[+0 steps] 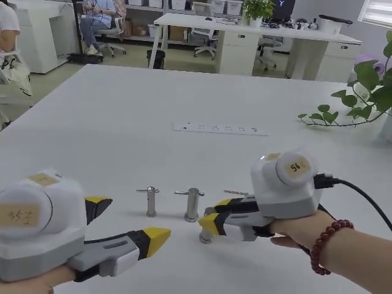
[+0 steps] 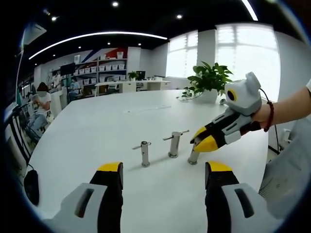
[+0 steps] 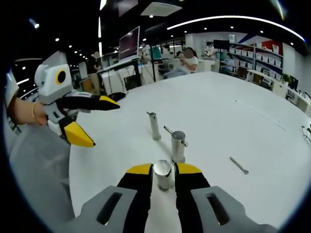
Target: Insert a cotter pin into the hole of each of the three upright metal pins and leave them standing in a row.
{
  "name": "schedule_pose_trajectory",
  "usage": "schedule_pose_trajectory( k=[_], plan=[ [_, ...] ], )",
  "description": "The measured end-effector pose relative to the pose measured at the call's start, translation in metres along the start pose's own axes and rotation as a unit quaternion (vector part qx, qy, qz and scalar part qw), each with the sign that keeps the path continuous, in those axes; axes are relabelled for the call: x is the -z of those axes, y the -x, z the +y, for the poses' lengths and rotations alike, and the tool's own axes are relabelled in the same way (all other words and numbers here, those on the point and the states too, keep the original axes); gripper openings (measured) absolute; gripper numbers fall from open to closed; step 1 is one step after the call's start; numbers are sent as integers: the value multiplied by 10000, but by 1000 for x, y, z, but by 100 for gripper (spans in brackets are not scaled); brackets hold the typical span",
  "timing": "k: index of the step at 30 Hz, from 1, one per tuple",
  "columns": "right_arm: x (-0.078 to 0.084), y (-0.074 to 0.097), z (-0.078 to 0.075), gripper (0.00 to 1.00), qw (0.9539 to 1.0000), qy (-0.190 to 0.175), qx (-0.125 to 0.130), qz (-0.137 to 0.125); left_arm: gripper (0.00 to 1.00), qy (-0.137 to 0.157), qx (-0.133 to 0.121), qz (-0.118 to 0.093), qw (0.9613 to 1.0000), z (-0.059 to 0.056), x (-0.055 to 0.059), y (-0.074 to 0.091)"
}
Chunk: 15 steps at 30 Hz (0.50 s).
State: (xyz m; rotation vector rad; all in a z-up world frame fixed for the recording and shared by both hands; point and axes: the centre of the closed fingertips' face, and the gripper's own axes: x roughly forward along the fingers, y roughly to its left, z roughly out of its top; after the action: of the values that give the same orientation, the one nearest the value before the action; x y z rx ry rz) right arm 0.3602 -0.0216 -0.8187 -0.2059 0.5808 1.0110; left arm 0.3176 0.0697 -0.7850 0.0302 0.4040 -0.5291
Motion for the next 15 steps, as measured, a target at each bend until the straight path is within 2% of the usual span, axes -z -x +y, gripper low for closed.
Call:
schedule_pose_trajectory(
  k=[5, 10, 15],
  plan=[
    [-4, 5, 1, 26, 10000, -31, -66, -10, 69, -25, 17, 18, 10000, 0, 2, -1],
    [-12, 16, 2, 27, 9997, -33, -247, -82, 70, -37, 19, -9, 10000, 1, 1, -1],
    [-23, 31, -9, 27, 9996, 21, -251, -129, 70, -58, 42, 6, 10000, 1, 3, -1]
  ],
)
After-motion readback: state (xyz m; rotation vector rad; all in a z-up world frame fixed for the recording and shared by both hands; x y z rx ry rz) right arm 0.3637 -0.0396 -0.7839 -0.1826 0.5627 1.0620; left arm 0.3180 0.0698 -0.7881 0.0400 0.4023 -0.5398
